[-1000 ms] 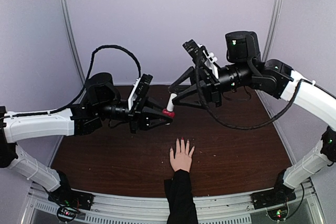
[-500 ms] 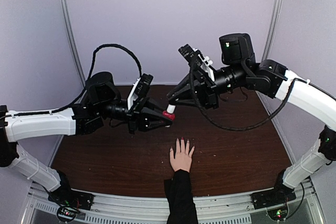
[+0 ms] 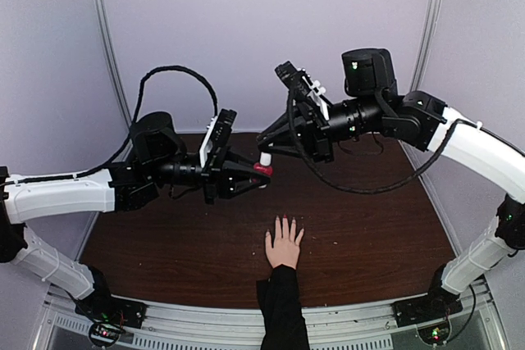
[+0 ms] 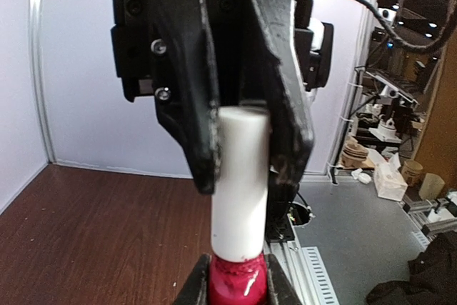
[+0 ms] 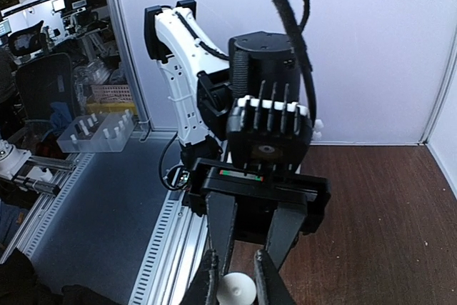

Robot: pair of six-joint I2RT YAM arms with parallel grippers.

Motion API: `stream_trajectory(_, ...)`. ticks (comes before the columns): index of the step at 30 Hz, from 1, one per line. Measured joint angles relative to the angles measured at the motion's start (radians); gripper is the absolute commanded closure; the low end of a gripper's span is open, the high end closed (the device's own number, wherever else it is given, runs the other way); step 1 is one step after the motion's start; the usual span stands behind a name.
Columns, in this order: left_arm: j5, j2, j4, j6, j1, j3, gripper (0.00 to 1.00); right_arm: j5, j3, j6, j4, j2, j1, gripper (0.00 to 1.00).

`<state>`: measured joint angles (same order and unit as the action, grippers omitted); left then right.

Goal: Paint the nails
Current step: Screw the nail polish bottle cap onto the nail polish bottle.

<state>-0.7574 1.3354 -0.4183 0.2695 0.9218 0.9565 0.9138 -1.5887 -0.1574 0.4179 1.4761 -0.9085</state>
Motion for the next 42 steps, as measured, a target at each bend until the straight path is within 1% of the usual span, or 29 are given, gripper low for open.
stream_trajectory(7, 0.240, -0.056, 0.009, -0.033, 0.000, -0.050, 1.00, -0.139, -0.003, 0.055, -0.063, 0.027, 0.000, 0.98)
stream_trajectory(17, 0.547, -0.056, 0.013, -0.069, 0.000, -0.063, 1.00, -0.387, 0.017, 0.215, -0.200, 0.080, -0.008, 0.98)
stream_trajectory(23, 0.698, -0.025, 0.041, -0.084, 0.001, -0.063, 1.00, -0.520, 0.016, 0.299, -0.228, 0.132, -0.013, 0.93)
stream_trajectory(24, 0.713, -0.019, 0.048, -0.086, 0.001, -0.063, 1.00, -0.531, 0.017, 0.305, -0.227, 0.137, -0.013, 0.91)
stream_trajectory(25, 0.722, -0.016, 0.054, -0.086, 0.001, -0.063, 1.00, -0.540, 0.017, 0.312, -0.227, 0.141, -0.013, 0.85)
stream_trajectory(26, 0.724, -0.016, 0.056, -0.086, 0.001, -0.063, 1.00, -0.545, 0.017, 0.317, -0.227, 0.142, -0.013, 0.75)
stream_trajectory(27, 0.723, -0.016, 0.056, -0.086, 0.001, -0.063, 1.00, -0.546, 0.017, 0.318, -0.227, 0.142, -0.014, 0.68)
stream_trajectory(31, 0.684, -0.027, 0.037, -0.084, -0.008, -0.063, 1.00, -0.535, 0.039, 0.312, -0.210, 0.122, -0.010, 0.46)
stream_trajectory(32, 0.661, -0.032, 0.031, -0.084, -0.014, -0.063, 1.00, -0.527, 0.051, 0.309, -0.204, 0.114, -0.006, 0.43)
stream_trajectory(37, 0.515, -0.052, 0.025, -0.084, -0.031, -0.063, 1.00, -0.455, 0.097, 0.268, -0.185, 0.049, 0.028, 0.34)
stream_trajectory(40, 0.418, -0.052, 0.027, -0.082, -0.033, -0.063, 1.00, -0.372, 0.107, 0.241, -0.187, 0.003, 0.057, 0.34)
stream_trajectory(42, 0.343, -0.052, 0.027, -0.079, -0.034, -0.063, 1.00, -0.303, 0.107, 0.225, -0.192, -0.020, 0.072, 0.36)
